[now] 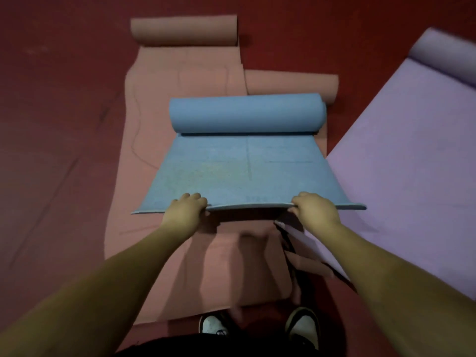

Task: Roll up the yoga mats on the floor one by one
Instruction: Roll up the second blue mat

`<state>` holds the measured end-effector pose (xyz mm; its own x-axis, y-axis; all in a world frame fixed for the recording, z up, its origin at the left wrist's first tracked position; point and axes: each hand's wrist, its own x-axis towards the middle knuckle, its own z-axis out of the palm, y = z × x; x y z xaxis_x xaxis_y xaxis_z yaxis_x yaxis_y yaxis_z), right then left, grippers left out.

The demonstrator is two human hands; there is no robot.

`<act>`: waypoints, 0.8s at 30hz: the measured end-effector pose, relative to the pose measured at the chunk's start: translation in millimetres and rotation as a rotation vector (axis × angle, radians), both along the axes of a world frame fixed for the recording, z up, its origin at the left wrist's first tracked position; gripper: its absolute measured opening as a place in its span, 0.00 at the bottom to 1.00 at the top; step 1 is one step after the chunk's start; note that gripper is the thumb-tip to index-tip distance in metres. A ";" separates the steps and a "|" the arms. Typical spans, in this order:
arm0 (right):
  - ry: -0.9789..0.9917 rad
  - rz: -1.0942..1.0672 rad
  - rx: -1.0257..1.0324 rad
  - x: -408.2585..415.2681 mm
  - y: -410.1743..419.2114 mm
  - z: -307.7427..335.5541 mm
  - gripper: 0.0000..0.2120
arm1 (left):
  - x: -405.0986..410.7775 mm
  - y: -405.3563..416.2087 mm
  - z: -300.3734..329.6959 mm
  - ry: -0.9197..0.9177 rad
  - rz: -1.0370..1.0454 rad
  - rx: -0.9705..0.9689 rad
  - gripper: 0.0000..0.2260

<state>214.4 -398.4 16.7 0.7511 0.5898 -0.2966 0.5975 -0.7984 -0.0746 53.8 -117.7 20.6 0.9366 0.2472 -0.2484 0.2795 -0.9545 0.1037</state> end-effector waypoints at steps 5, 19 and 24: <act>-0.264 -0.021 0.229 -31.1 -1.8 136.4 0.08 | -28.2 3.4 125.2 -0.316 0.012 0.050 0.06; -0.474 0.071 0.433 -207.4 -78.3 266.3 0.09 | -206.6 -49.2 273.5 -0.516 -0.077 0.074 0.10; -0.432 0.106 0.373 -248.0 -98.4 255.4 0.04 | -244.7 -66.4 263.9 -0.469 -0.155 0.030 0.09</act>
